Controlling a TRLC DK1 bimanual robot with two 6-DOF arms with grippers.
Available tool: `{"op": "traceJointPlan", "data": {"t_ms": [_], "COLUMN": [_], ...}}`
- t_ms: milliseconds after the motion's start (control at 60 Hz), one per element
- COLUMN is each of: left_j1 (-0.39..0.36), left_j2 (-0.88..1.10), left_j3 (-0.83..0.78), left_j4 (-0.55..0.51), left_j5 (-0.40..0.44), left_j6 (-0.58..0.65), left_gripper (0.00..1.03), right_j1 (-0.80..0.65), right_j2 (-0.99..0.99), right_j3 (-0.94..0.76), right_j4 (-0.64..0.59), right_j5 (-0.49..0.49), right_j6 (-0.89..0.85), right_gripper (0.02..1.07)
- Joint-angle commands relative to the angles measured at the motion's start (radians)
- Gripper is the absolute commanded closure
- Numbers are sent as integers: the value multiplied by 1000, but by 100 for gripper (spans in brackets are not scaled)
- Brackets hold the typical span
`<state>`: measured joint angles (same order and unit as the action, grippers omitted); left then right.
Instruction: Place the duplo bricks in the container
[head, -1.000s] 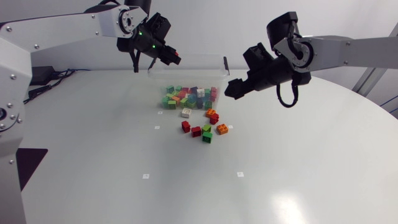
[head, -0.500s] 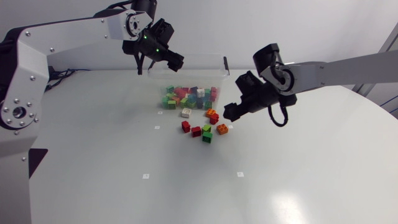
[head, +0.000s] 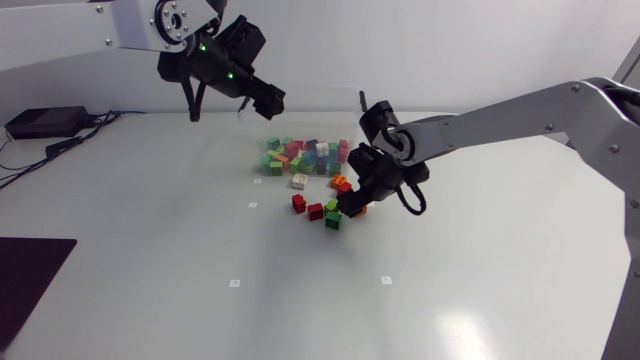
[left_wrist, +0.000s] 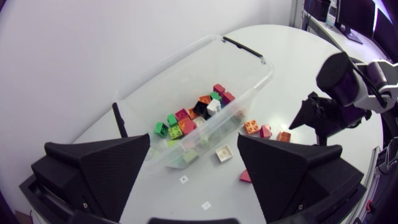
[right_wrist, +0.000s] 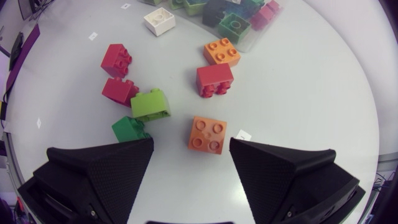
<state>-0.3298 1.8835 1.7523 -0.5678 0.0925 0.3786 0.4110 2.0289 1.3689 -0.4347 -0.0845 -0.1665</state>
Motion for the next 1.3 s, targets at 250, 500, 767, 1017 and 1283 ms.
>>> {"op": "traceJointPlan", "data": {"t_ms": [250, 500, 767, 1017, 1283], "left_j1": [-43, -78, -110, -77, -35], "left_j2": [-152, -165, -90, 32, 126], "left_j3": [-323, -478, -585, -573, -508], "left_j4": [25, 98, 279, 381, 416], "left_j5": [19, 72, 108, 208, 242], "left_j6": [135, 198, 209, 247, 307], "left_gripper": [5, 6, 5, 5, 5], "right_j1": [-14, -26, -47, -75, -135], "right_j2": [102, 125, 148, 73, -113], "right_j3": [90, 121, 134, 65, -64], "right_j4": [-53, -58, -61, -47, -29], "right_j5": [26, 35, 34, -1, -81], "right_j6": [35, 36, 33, 19, -13], "right_gripper": [35, 48, 79, 79, 79]}}
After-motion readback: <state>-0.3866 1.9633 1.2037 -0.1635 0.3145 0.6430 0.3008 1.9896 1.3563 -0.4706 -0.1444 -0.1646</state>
